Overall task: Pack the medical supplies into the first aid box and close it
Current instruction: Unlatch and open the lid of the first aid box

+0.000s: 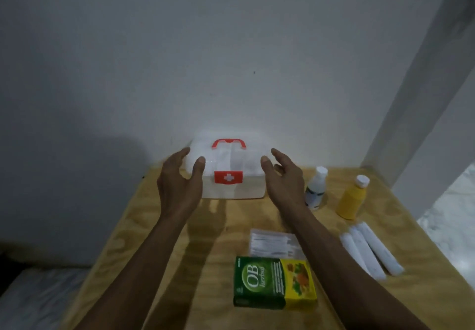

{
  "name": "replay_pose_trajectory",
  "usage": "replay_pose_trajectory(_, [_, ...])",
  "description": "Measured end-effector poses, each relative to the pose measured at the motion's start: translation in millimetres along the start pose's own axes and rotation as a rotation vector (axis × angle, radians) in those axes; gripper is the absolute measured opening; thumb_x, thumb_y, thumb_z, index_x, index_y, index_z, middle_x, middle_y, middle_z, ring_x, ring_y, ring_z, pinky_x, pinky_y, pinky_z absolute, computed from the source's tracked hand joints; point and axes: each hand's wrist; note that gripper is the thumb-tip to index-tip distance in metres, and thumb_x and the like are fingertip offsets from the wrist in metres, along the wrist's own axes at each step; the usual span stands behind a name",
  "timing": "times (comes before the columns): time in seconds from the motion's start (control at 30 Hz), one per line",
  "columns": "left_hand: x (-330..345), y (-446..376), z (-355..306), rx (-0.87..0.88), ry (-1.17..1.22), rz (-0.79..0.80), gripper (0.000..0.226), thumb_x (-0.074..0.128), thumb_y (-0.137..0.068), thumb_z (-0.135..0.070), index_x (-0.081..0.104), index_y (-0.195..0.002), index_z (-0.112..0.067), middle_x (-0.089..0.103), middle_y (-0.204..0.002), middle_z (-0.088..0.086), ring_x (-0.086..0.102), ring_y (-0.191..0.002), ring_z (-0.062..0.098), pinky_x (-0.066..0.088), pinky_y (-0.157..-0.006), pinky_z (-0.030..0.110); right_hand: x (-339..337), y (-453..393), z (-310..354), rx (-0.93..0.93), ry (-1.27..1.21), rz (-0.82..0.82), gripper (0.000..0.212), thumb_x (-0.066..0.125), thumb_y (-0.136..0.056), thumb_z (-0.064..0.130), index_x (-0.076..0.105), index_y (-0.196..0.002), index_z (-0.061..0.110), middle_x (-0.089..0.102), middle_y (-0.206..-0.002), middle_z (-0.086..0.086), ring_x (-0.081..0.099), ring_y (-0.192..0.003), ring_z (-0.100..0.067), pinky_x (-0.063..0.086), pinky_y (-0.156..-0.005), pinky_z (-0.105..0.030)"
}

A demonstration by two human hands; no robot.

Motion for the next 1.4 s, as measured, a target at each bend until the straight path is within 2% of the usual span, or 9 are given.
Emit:
replay_pose_trajectory(0.1, [13, -20, 7, -0.038, -0.013, 0.053, 0.050, 0.057, -0.093, -0.046, 0.048, -0.139, -0.030, 0.049, -0.145, 0.002, 0.051, -0.128, 0.024, 0.051, -0.097, 0.052, 14, -18, -2, 0.018, -0.015, 0.008, 0.050, 0.058, -0.094, 0.045, 0.049, -0.141, 0.030, 0.047, -0.149, 0.005, 0.047, -0.132, -0.019, 0.043, -0.102, -0.034])
replay_pose_trajectory(0.23, [26, -35, 15, -0.075, -0.014, 0.106, 0.048, 0.049, -0.097, -0.047, 0.044, -0.142, -0.034, 0.042, -0.152, -0.003, 0.044, -0.135, 0.024, 0.044, -0.105, 0.053, 27, -33, -4, 0.036, -0.016, 0.029, 0.049, 0.052, -0.097, 0.046, 0.045, -0.143, 0.032, 0.042, -0.152, 0.006, 0.040, -0.138, -0.018, 0.037, -0.109, -0.035])
replay_pose_trajectory(0.47, [31, -32, 17, -0.109, -0.016, 0.101, 0.048, 0.047, -0.098, -0.047, 0.042, -0.144, -0.035, 0.041, -0.153, -0.003, 0.045, -0.135, 0.026, 0.046, -0.104, 0.052, 29, -30, -5, 0.035, -0.009, 0.047, 0.047, 0.047, -0.100, 0.043, 0.042, -0.145, 0.033, 0.037, -0.155, 0.007, 0.035, -0.141, -0.016, 0.031, -0.105, -0.027])
replay_pose_trajectory(0.67, [19, -13, 11, -0.127, 0.023, 0.093, 0.048, 0.049, -0.097, -0.045, 0.043, -0.143, -0.034, 0.044, -0.150, -0.002, 0.048, -0.131, 0.025, 0.049, -0.101, 0.049, 20, -6, 0, 0.042, -0.001, 0.031, 0.047, 0.048, -0.099, 0.044, 0.041, -0.145, 0.036, 0.036, -0.155, 0.009, 0.032, -0.143, -0.016, 0.031, -0.112, -0.036])
replay_pose_trajectory(1.07, [10, 11, 9, -0.099, 0.002, 0.108, 0.049, 0.050, -0.098, -0.042, 0.042, -0.144, -0.030, 0.045, -0.150, 0.001, 0.048, -0.131, 0.027, 0.048, -0.101, 0.050, 7, 22, 2, 0.063, 0.040, 0.044, 0.049, 0.049, -0.099, 0.043, 0.040, -0.146, 0.034, 0.035, -0.156, 0.007, 0.031, -0.143, -0.017, 0.030, -0.114, -0.038])
replay_pose_trajectory(1.17, [10, 8, 4, -0.053, -0.059, 0.108, 0.051, 0.052, -0.097, -0.042, 0.042, -0.145, -0.026, 0.042, -0.152, 0.002, 0.043, -0.136, 0.027, 0.043, -0.107, 0.050, 10, 31, 9, 0.076, 0.030, -0.091, 0.052, 0.055, -0.096, 0.040, 0.040, -0.144, 0.028, 0.034, -0.154, 0.003, 0.031, -0.142, -0.019, 0.033, -0.114, -0.039])
replay_pose_trajectory(1.23, [12, 3, 1, 0.006, -0.111, 0.116, 0.052, 0.051, -0.096, -0.043, 0.042, -0.144, -0.025, 0.039, -0.154, 0.003, 0.039, -0.139, 0.027, 0.037, -0.111, 0.048, 15, 44, 15, 0.043, -0.008, -0.232, 0.047, 0.060, -0.094, 0.035, 0.045, -0.138, 0.028, 0.037, -0.147, 0.003, 0.036, -0.136, -0.018, 0.038, -0.106, -0.034])
replay_pose_trajectory(1.3, [15, -3, -1, 0.051, -0.177, 0.154, 0.053, 0.050, -0.097, -0.046, 0.041, -0.145, -0.027, 0.034, -0.157, 0.003, 0.032, -0.143, 0.026, 0.031, -0.113, 0.046, 26, 62, 21, 0.054, -0.057, -0.298, 0.043, 0.062, -0.092, 0.033, 0.045, -0.132, 0.031, 0.036, -0.142, 0.003, 0.039, -0.131, -0.019, 0.044, -0.101, -0.034])
replay_pose_trajectory(1.4, [20, -6, 0, 0.076, -0.297, 0.209, 0.055, 0.046, -0.096, -0.052, 0.040, -0.145, -0.030, 0.027, -0.160, 0.000, 0.027, -0.146, 0.025, 0.026, -0.115, 0.047, 45, 80, 31, 0.279, -0.271, -0.325, 0.049, 0.066, -0.091, 0.027, 0.040, -0.132, 0.031, 0.032, -0.143, 0.000, 0.045, -0.127, -0.024, 0.050, -0.088, -0.029])
Point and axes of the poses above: each hand's wrist, its own y-axis away from the middle knuckle, its own x-axis out of the palm, z = x × y
